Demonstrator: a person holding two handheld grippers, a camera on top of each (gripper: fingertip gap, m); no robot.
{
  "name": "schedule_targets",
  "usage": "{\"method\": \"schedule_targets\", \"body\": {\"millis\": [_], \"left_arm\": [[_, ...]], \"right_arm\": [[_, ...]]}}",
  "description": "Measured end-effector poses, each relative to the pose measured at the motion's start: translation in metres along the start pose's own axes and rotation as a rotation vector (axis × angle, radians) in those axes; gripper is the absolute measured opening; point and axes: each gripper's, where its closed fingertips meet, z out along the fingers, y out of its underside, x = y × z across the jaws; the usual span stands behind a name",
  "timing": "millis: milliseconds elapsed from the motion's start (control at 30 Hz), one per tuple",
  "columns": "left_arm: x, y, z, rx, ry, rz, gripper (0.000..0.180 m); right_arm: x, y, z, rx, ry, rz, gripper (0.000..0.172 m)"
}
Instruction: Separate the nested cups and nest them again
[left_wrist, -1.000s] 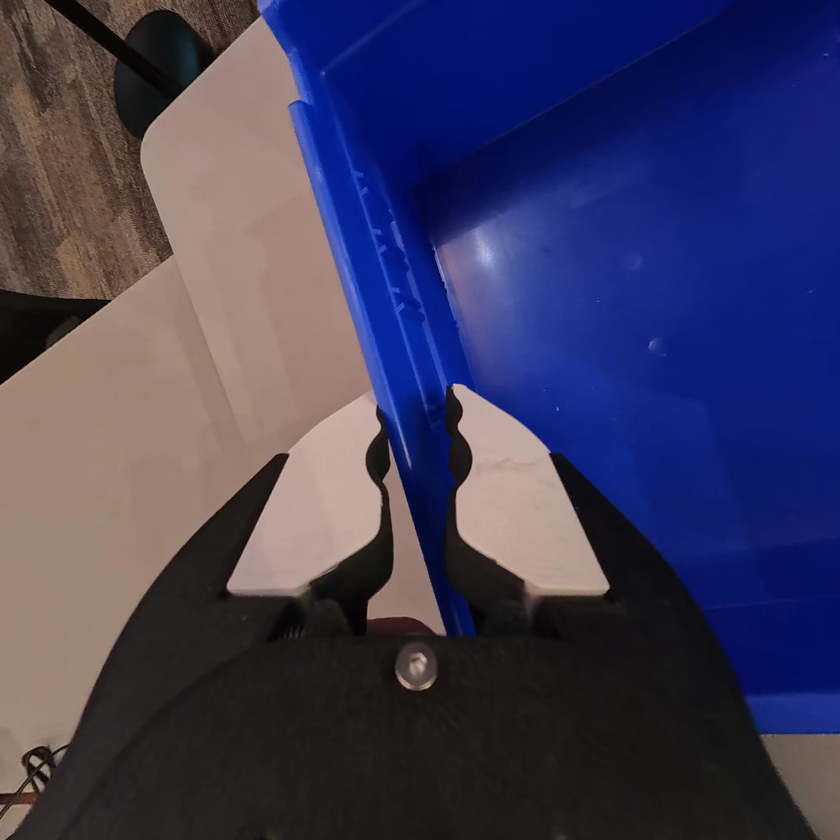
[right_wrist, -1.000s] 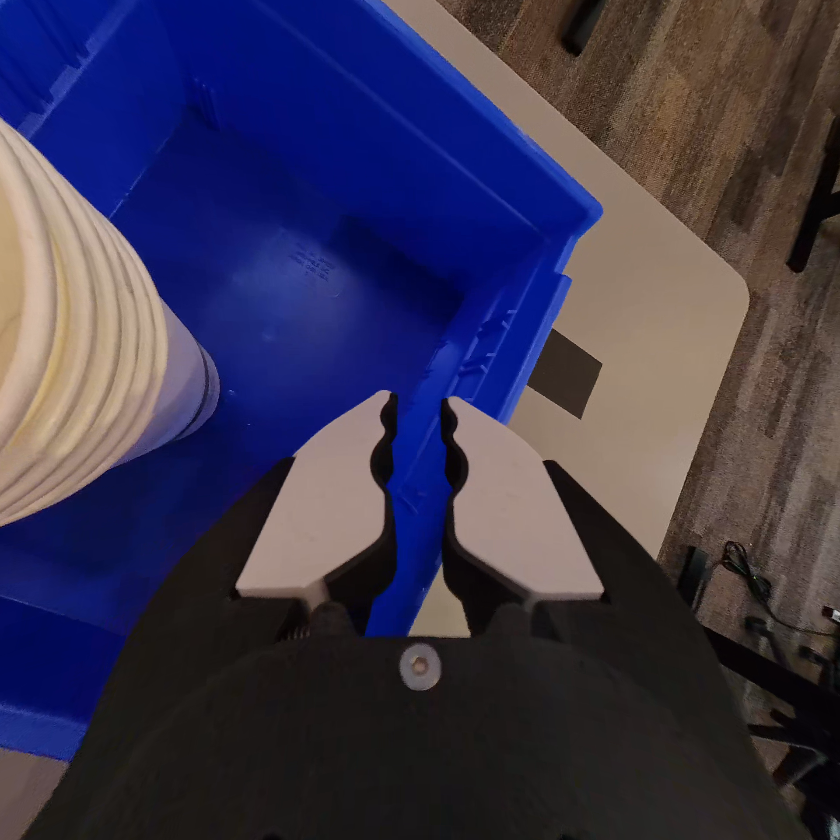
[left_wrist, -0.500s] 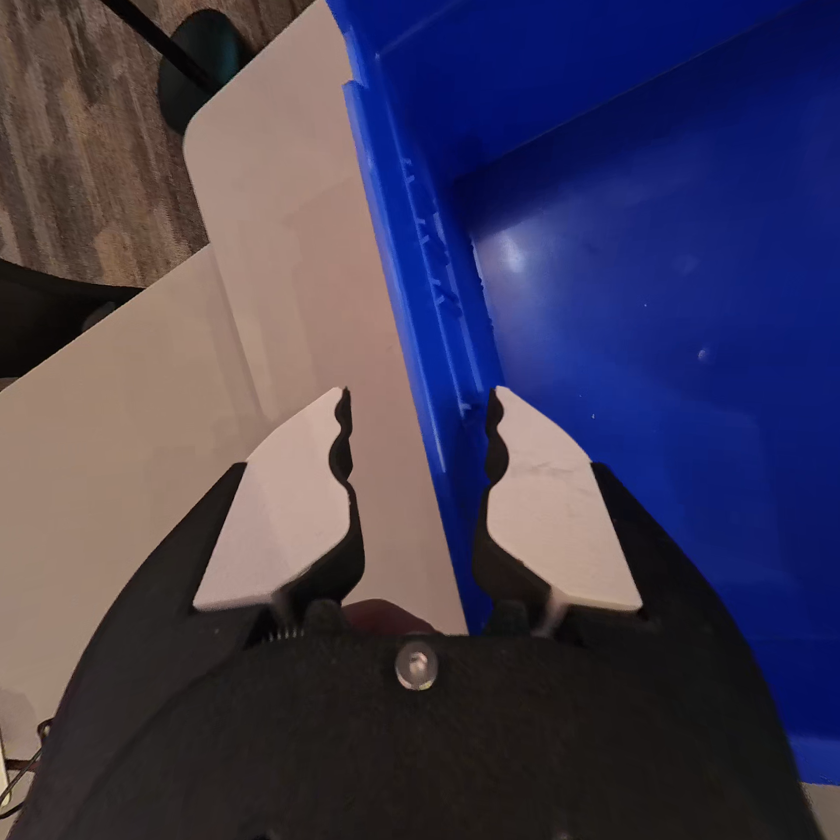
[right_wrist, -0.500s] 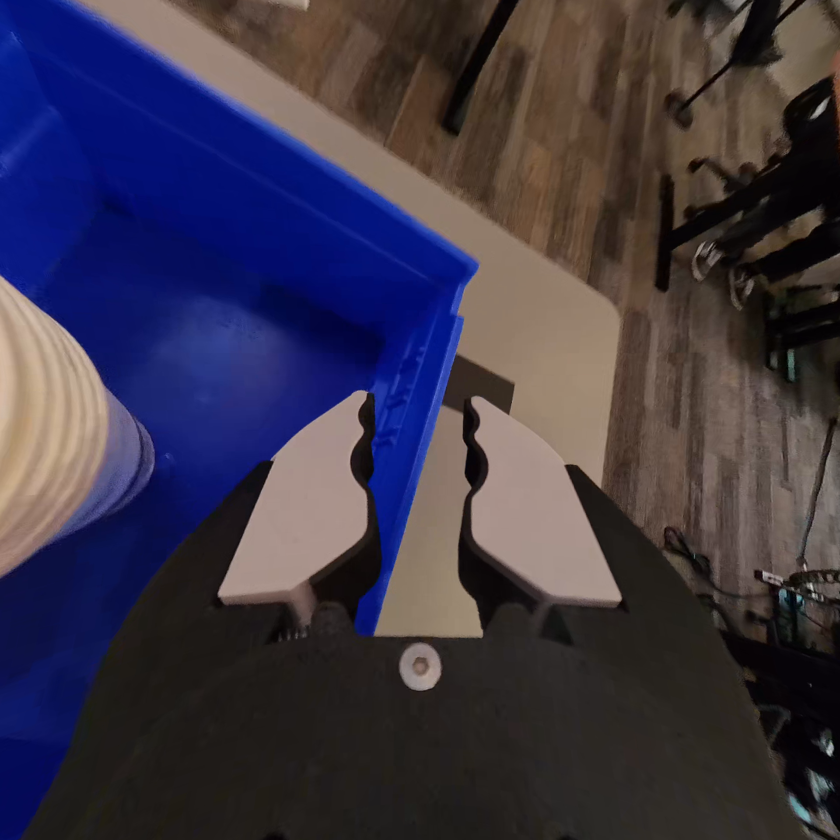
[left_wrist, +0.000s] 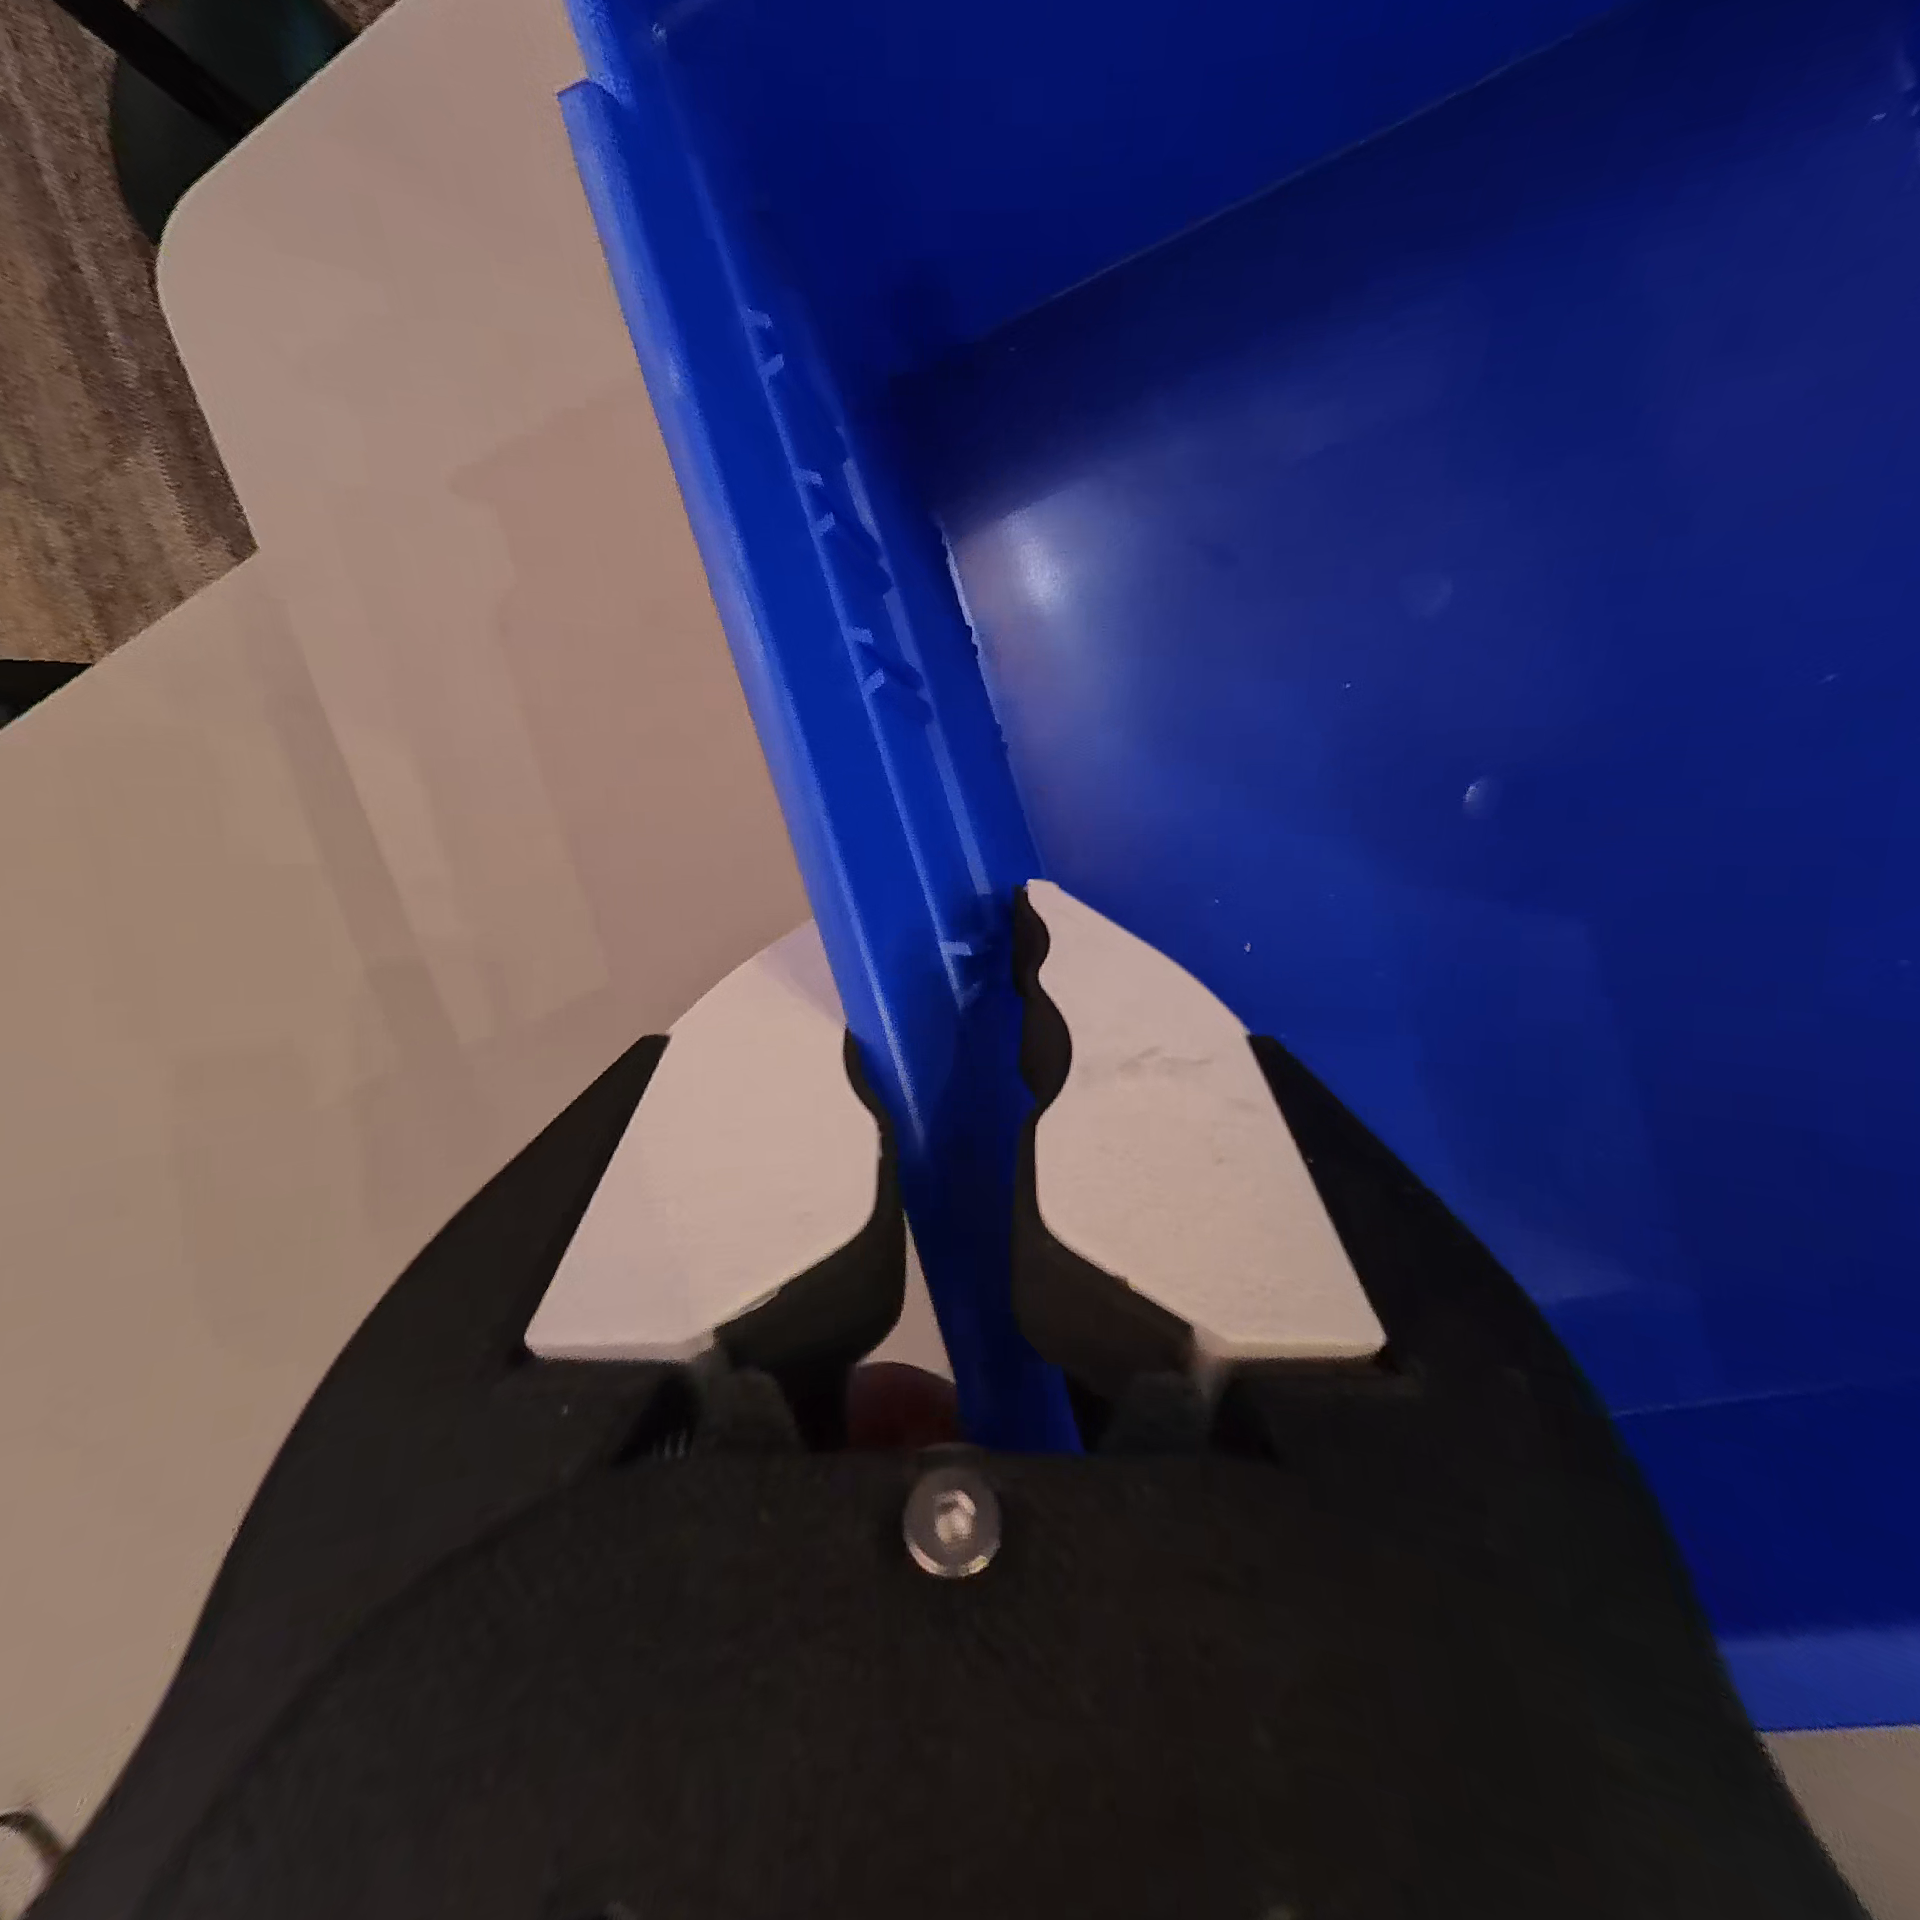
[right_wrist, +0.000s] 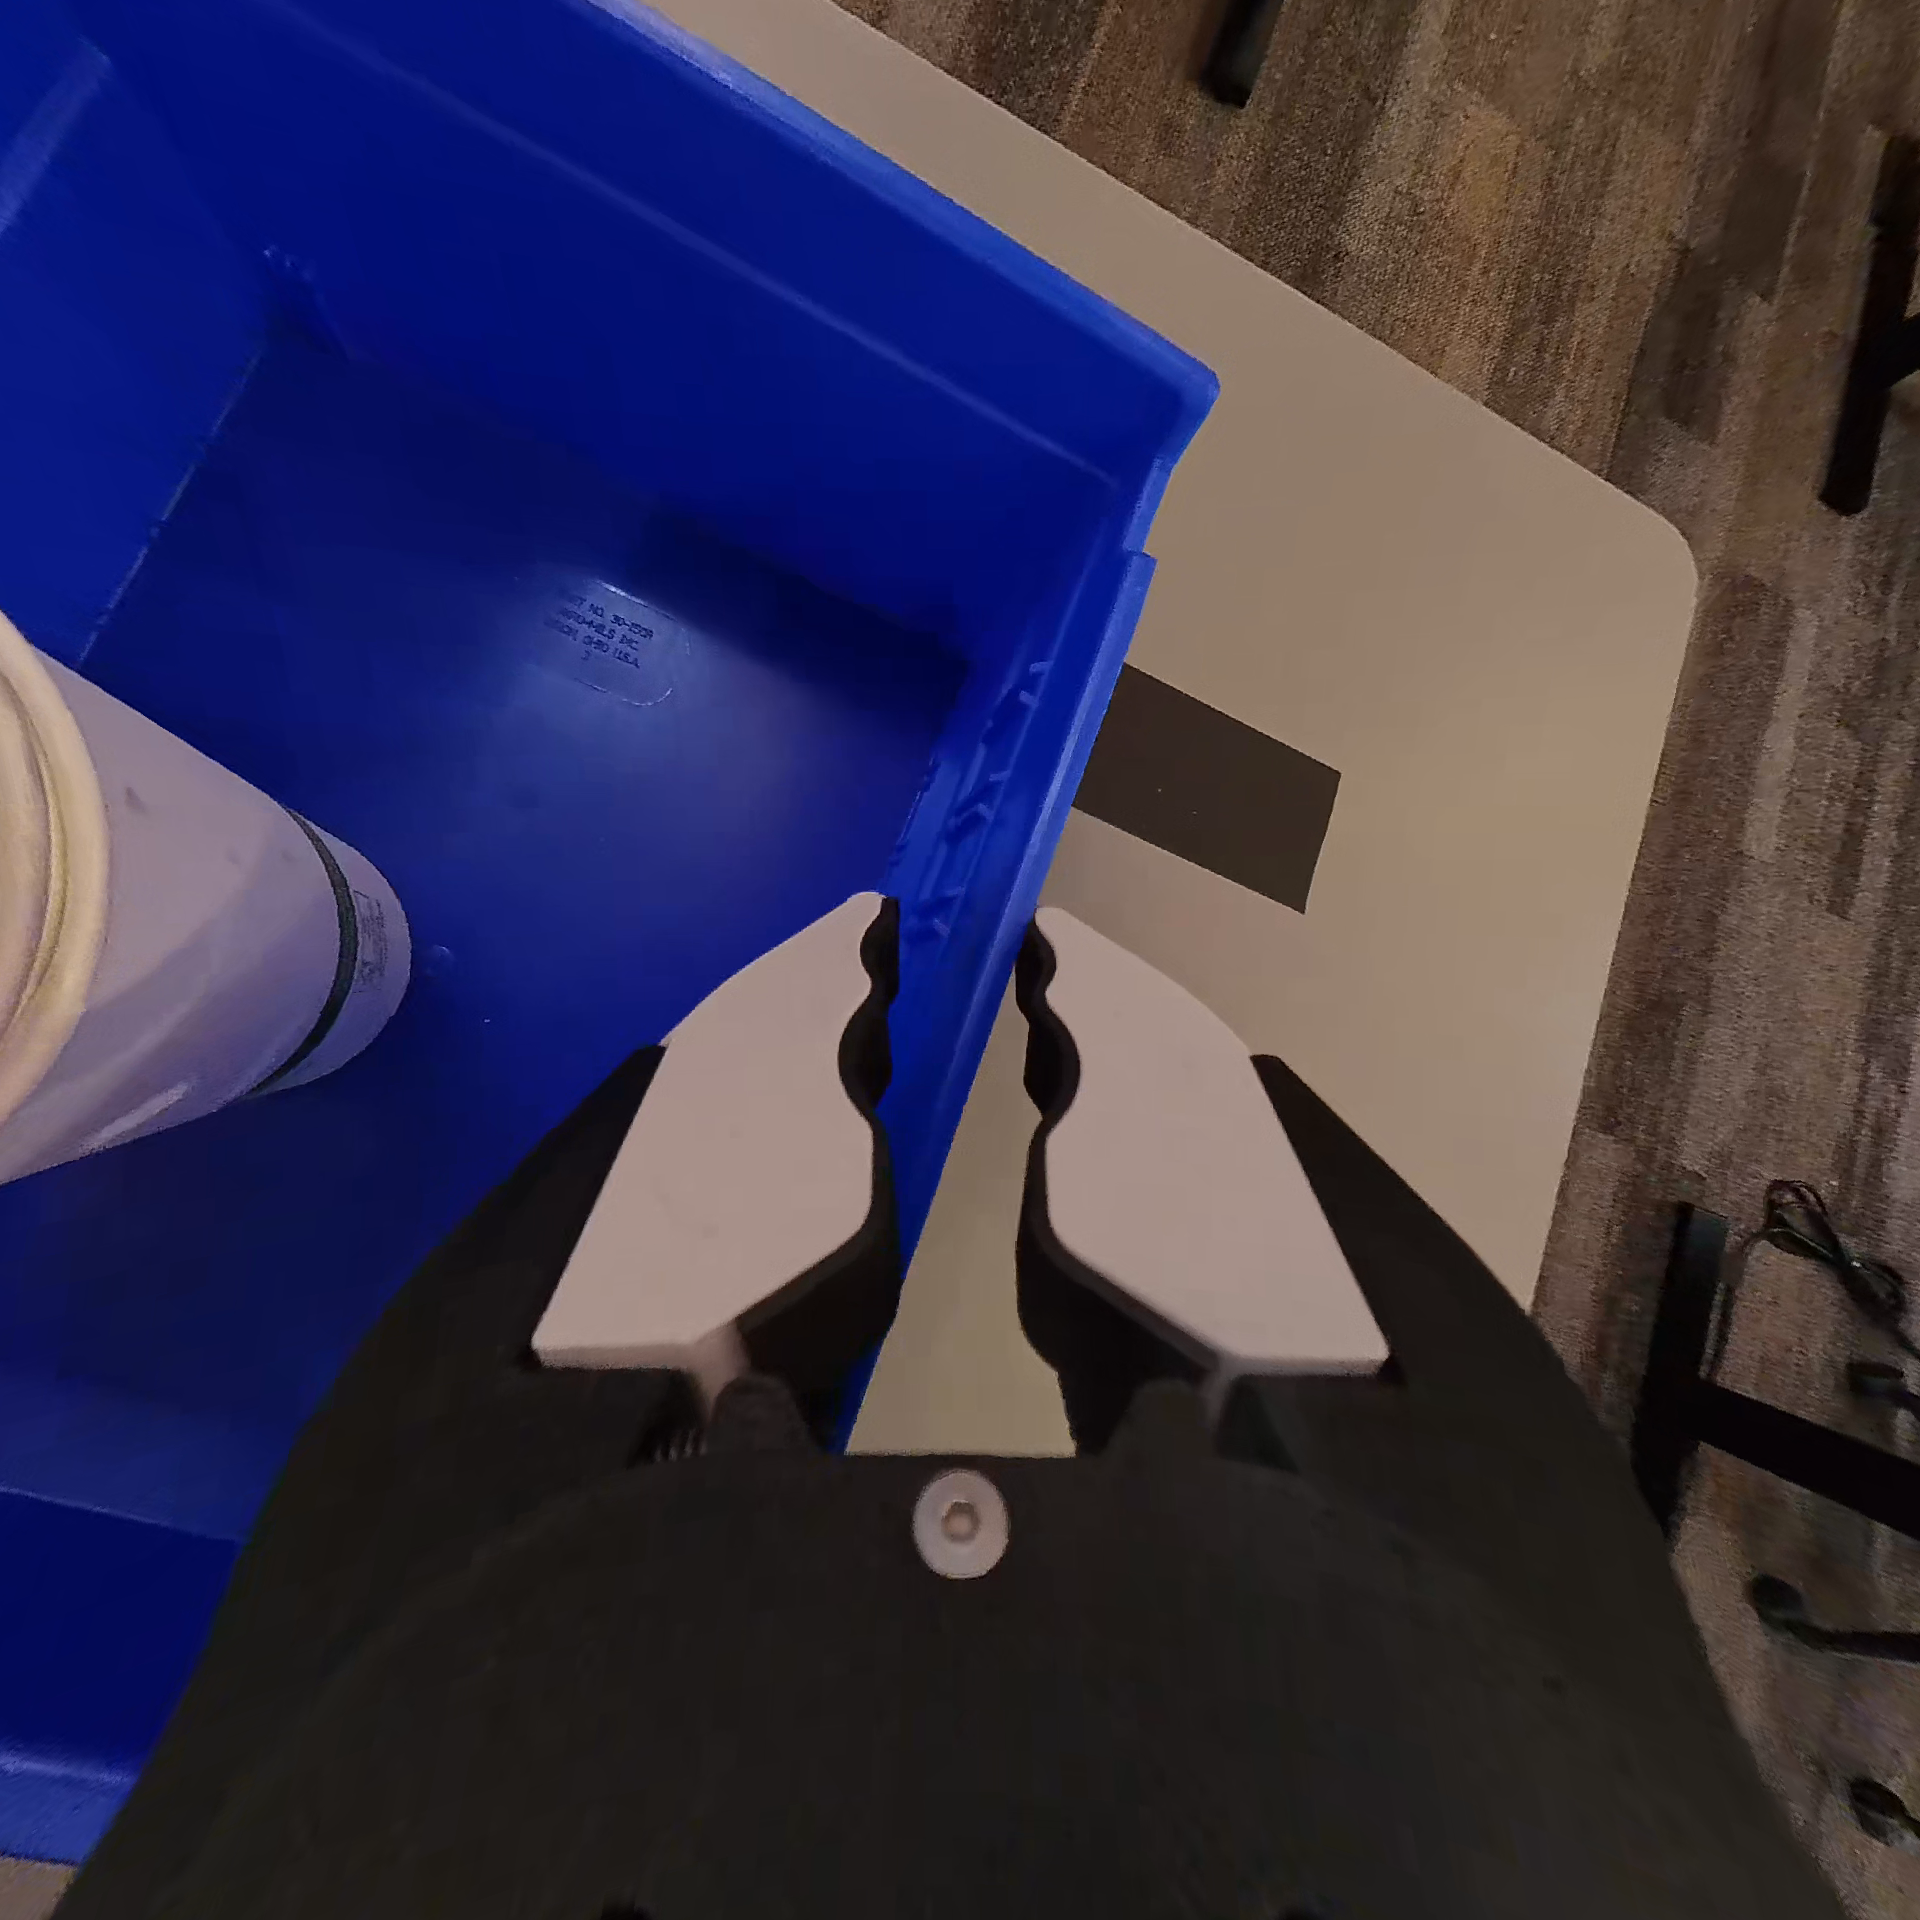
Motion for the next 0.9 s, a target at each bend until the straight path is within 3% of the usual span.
{"method": "schedule_targets", "body": {"millis": [33, 433, 900], "left_arm": [[0.001, 0.0, 0.0, 0.007, 0.014, -0.009, 0.017], [0.004, -0.006, -0.007, 0.079, 0.103, -0.06, 0.007], [-0.001, -0.016, -0.022, 0.164, 0.089, -0.062, 0.006]], "right_arm": [[0.0, 0.0, 0.0, 0.005, -0.012, 0.009, 0.021], [-0.014, -0.002, -0.003, 0.06, -0.176, 0.066, 0.008], [-0.047, 0.002, -0.013, 0.039, -0.357, -0.037, 0.005]]}}
